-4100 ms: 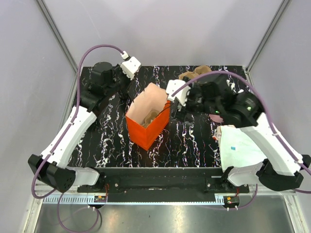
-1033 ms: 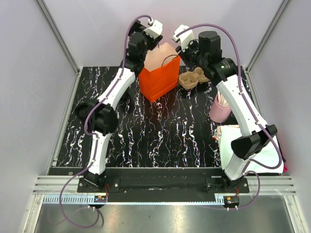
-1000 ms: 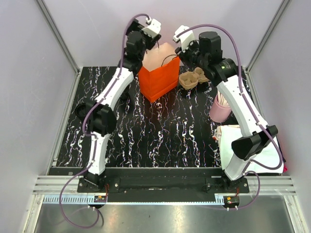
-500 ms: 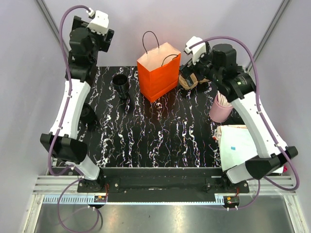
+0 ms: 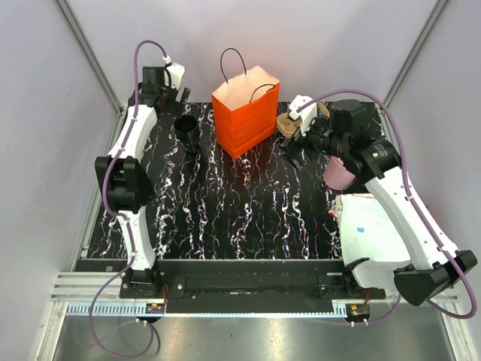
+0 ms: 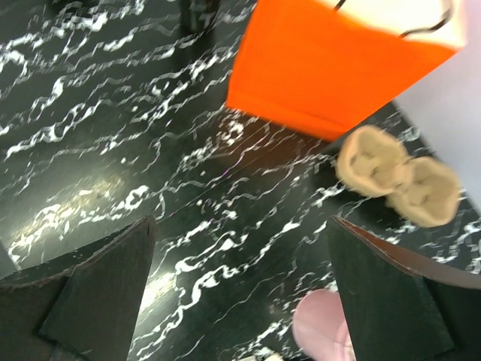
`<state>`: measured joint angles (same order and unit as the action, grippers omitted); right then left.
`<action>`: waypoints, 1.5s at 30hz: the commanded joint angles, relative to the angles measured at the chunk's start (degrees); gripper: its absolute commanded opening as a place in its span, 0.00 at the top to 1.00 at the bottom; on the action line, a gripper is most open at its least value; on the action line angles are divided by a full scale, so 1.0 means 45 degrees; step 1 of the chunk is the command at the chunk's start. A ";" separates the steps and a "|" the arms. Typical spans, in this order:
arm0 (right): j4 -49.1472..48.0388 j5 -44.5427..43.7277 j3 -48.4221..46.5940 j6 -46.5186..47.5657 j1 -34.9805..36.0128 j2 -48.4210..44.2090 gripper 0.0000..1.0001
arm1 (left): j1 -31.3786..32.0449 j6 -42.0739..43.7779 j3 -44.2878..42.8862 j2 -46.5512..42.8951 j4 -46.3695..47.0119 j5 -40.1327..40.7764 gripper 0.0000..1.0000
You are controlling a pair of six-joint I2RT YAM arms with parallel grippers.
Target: Pack the takeout coffee
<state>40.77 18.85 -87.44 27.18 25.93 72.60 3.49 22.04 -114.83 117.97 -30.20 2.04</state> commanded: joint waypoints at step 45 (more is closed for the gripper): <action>-0.0623 0.0420 0.1540 -0.0493 0.0096 -0.0860 0.01 | -0.0267 -0.0777 -0.1378 0.1167 -0.2333 -0.2446 0.63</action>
<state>40.12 20.12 -80.66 25.61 26.09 70.35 2.96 19.00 -119.22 124.51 -41.10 -7.20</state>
